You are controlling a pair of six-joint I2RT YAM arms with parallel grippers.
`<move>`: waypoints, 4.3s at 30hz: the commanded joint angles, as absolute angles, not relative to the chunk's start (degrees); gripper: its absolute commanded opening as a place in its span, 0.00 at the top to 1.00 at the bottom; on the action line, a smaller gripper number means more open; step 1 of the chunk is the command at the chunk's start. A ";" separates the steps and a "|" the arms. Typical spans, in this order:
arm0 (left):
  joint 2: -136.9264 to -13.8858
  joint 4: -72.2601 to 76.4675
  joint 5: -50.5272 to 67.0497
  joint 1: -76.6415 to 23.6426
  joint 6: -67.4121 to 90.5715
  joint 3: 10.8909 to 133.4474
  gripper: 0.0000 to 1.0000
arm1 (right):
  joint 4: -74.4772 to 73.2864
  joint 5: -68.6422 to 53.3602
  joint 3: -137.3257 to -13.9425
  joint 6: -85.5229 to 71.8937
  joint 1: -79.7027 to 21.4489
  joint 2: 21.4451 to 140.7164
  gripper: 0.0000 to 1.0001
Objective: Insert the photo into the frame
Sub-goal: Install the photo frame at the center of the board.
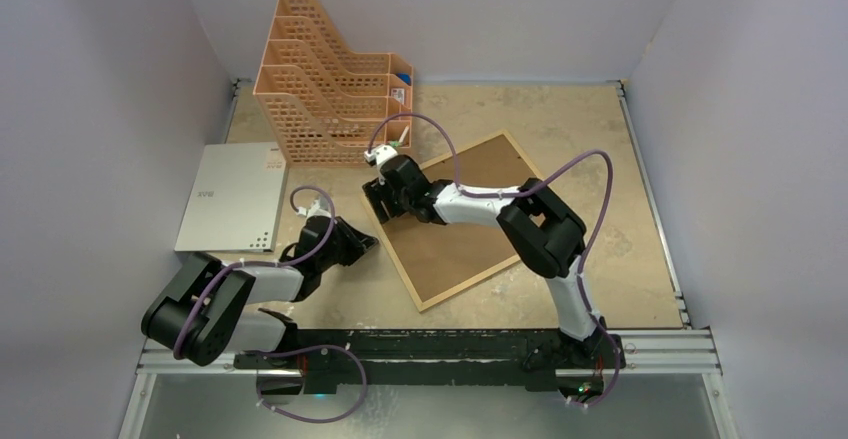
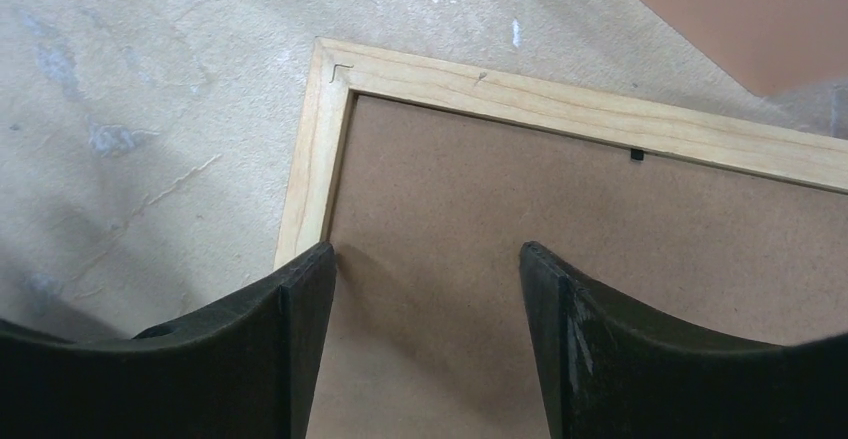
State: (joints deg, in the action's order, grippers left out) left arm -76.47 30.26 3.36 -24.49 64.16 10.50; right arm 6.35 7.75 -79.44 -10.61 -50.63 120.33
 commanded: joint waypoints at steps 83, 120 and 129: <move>-77.84 18.94 -0.35 -24.35 61.08 7.11 0.90 | -11.10 13.30 -76.02 -3.73 -52.18 130.19 0.52; -73.43 21.75 11.43 -24.35 55.38 14.46 0.51 | -11.05 5.67 -59.16 -20.51 -49.84 97.74 0.49; -83.40 14.92 6.96 -24.73 53.68 20.39 0.41 | -13.01 1.59 -54.32 -19.56 -50.18 94.98 0.46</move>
State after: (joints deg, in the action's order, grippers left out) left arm -79.05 25.78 11.99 -24.49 57.19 18.79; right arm -9.61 4.64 -56.18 -19.84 -49.65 96.62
